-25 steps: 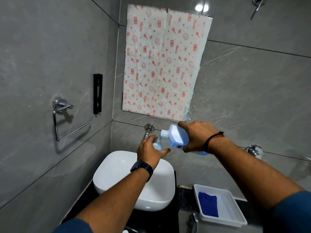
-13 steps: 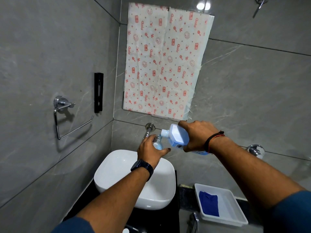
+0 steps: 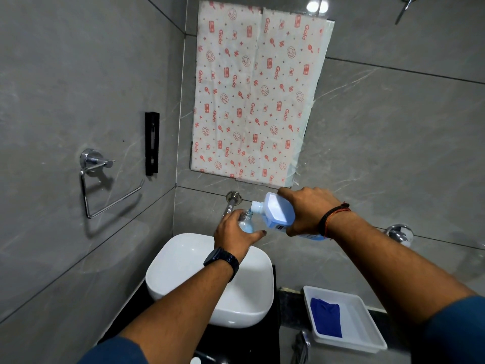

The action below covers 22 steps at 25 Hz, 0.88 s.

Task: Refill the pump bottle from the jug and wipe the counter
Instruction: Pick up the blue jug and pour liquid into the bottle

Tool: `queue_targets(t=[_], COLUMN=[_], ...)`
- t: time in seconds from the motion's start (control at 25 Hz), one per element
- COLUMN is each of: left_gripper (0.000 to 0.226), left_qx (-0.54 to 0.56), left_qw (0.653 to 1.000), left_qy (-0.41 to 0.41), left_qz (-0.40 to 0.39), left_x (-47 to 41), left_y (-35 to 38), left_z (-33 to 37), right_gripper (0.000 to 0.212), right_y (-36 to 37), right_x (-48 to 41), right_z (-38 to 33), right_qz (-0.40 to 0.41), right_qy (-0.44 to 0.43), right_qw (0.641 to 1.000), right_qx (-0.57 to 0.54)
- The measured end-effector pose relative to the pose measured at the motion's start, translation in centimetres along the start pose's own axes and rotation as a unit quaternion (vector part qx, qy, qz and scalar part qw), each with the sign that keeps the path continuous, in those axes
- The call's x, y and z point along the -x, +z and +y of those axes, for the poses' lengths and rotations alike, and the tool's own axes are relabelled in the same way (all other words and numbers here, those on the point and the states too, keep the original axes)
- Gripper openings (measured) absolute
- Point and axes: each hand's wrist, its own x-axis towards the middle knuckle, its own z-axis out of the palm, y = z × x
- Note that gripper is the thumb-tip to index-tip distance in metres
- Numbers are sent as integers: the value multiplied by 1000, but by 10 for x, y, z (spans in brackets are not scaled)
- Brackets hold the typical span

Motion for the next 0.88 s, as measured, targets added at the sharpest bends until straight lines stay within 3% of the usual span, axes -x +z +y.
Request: queue_targets(t=[0.64,0.76,0.88], left_gripper=[63,61,60], left_qx=[14,12,14], left_qw=[1000,1000,997], left_qy=[-6,-10,-46], left_qz=[2,17,55], left_x=[-4,-5,-6], left_y=[1,-4,-16], left_z=[-6,-10,-24], right_gripper=[80,74,65], right_y=[17,34,58], right_x=[-3,0,4], right_z=[-4,-9,-18], right_qz=[0,39,104], right_qy=[16,57,139], right_qw=[999,988,927], right_qx=[-48,-138,-331])
